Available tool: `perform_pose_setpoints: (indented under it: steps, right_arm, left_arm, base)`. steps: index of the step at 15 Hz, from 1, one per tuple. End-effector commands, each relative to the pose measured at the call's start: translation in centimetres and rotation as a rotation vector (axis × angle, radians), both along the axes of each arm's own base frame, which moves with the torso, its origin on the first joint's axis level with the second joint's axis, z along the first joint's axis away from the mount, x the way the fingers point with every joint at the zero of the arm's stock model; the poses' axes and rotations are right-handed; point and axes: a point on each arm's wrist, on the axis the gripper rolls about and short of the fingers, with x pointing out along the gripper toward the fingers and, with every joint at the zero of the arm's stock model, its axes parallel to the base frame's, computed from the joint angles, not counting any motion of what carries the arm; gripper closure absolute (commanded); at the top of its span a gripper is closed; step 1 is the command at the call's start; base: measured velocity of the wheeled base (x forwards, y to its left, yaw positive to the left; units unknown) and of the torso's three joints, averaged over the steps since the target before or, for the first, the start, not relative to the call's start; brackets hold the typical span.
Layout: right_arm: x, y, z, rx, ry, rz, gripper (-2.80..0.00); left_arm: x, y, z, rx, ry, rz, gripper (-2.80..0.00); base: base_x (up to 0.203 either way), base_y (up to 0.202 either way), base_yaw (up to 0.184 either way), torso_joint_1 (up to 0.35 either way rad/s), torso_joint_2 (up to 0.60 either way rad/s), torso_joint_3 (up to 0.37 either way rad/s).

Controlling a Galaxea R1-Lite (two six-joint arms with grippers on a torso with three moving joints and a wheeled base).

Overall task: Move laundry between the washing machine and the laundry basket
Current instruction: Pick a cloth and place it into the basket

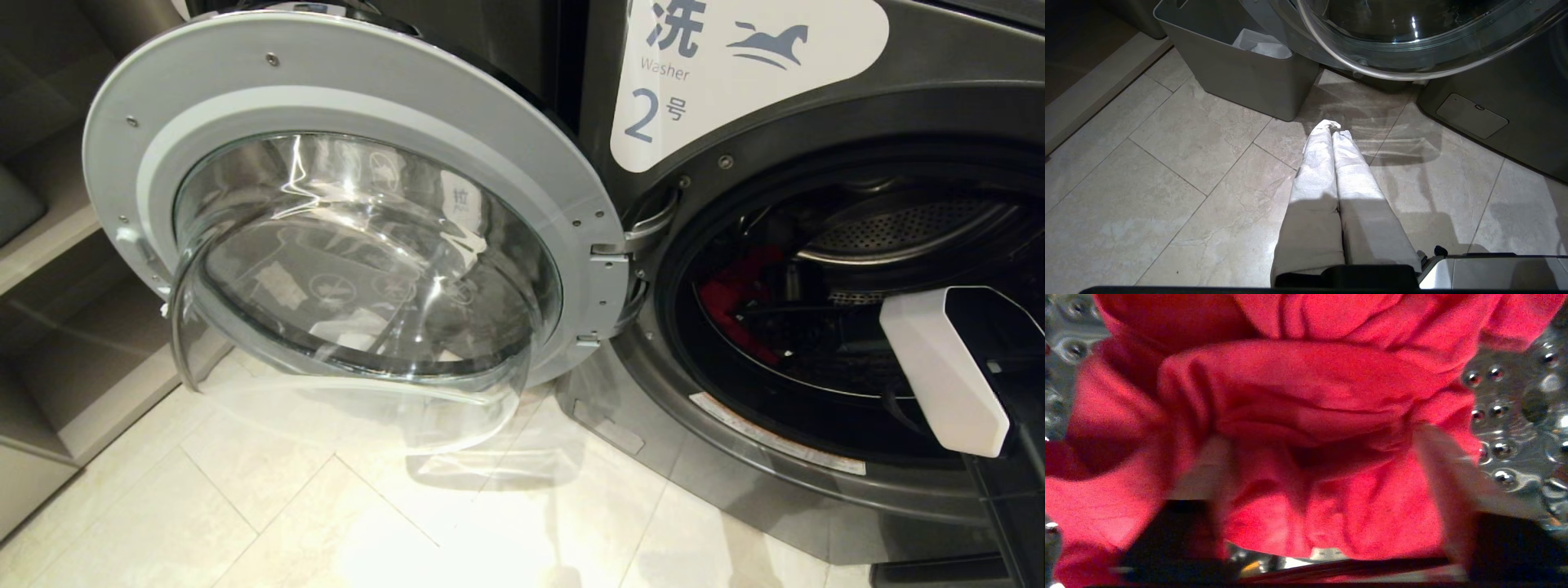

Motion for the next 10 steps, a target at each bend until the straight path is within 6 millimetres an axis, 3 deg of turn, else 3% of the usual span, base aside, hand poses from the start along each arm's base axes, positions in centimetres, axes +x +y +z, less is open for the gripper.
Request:
perform_pose_setpoints:
  steps: [1, 7, 10]
  right_arm:
    - [0.1, 0.0, -0.4, 0.002, 0.003, -0.003, 0.0]
    - [0.2, -0.1, -0.5, 0.006, -0.008, -0.005, 0.0]
    - [-0.1, -0.6, 1.0, -0.002, -0.027, -0.013, 0.0]
  left_arm:
    - [0.0, 0.0, 0.0, 0.0, 0.0, 0.001, 0.0]
    - [0.0, 0.0, 0.0, 0.0, 0.0, 0.001, 0.0]
    - [0.0, 0.0, 0.0, 0.0, 0.0, 0.001, 0.0]
  base:
    - [0.0, 0.0, 0.0, 0.0, 0.0, 0.0]
    - [0.0, 0.0, 0.0, 0.0, 0.0, 0.0]
    - [0.0, 0.0, 0.0, 0.0, 0.0, 0.0]
